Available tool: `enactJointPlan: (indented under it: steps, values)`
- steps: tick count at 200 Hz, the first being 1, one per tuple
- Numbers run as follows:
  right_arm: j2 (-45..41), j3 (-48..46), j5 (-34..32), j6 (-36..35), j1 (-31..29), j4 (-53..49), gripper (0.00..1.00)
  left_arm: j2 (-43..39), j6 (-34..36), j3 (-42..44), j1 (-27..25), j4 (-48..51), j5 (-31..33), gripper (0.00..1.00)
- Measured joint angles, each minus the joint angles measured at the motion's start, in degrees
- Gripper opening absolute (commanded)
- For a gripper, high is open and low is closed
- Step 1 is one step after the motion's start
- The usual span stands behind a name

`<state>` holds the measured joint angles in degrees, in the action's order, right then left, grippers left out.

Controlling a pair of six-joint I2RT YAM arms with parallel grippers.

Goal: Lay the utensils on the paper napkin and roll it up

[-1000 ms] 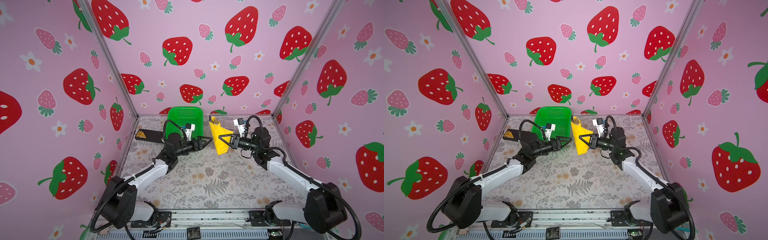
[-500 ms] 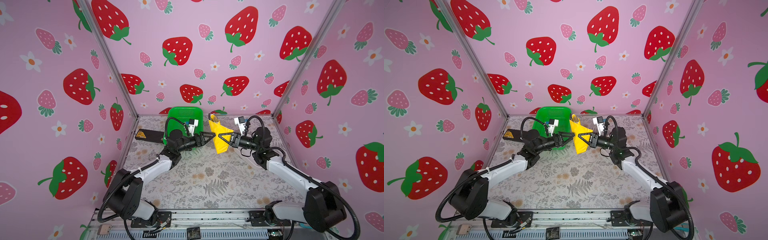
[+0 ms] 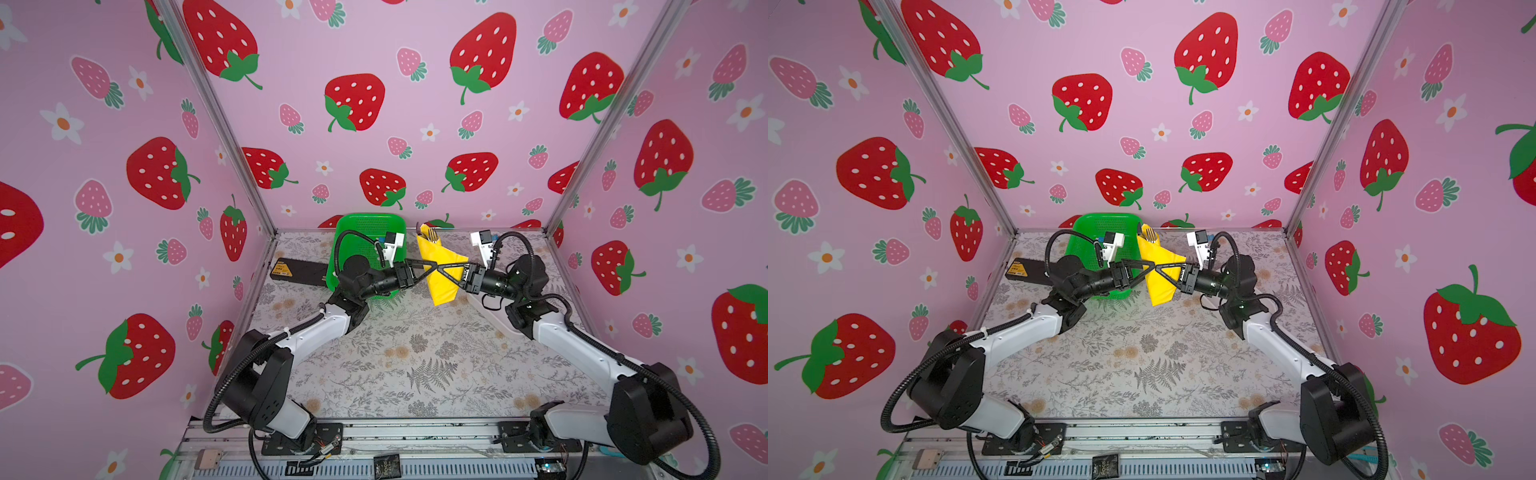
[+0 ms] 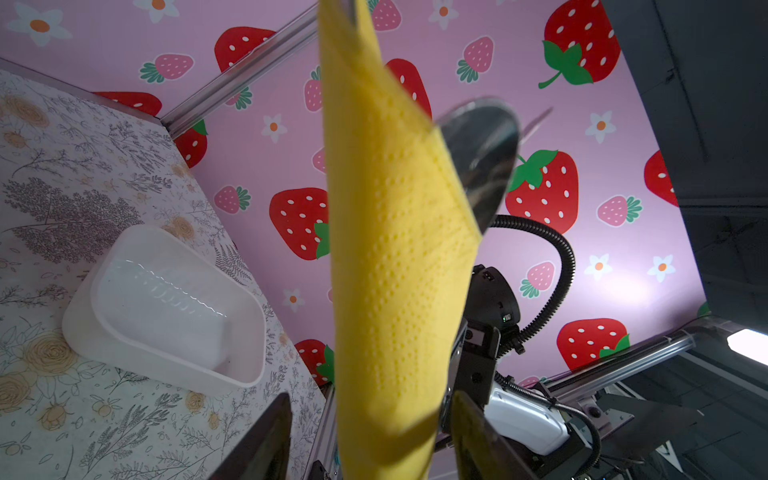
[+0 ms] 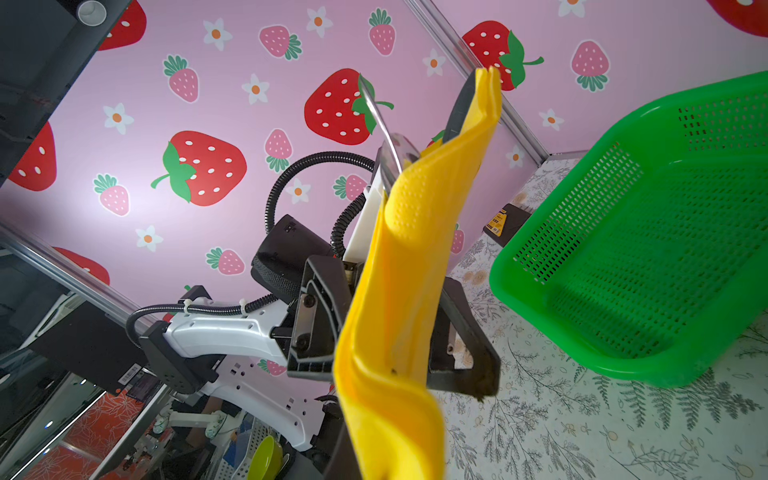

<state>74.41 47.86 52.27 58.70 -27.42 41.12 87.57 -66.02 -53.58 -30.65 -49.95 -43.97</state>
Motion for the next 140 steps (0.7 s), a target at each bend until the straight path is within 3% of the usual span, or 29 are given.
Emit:
enactJointPlan:
  steps: [140]
  values:
    - [0.2, -0.07, 0.76, 2.21, -0.22, 2.56, 0.07, 0.13, -2.23, -0.7, -0.57, -4.92, 0.0, 0.19]
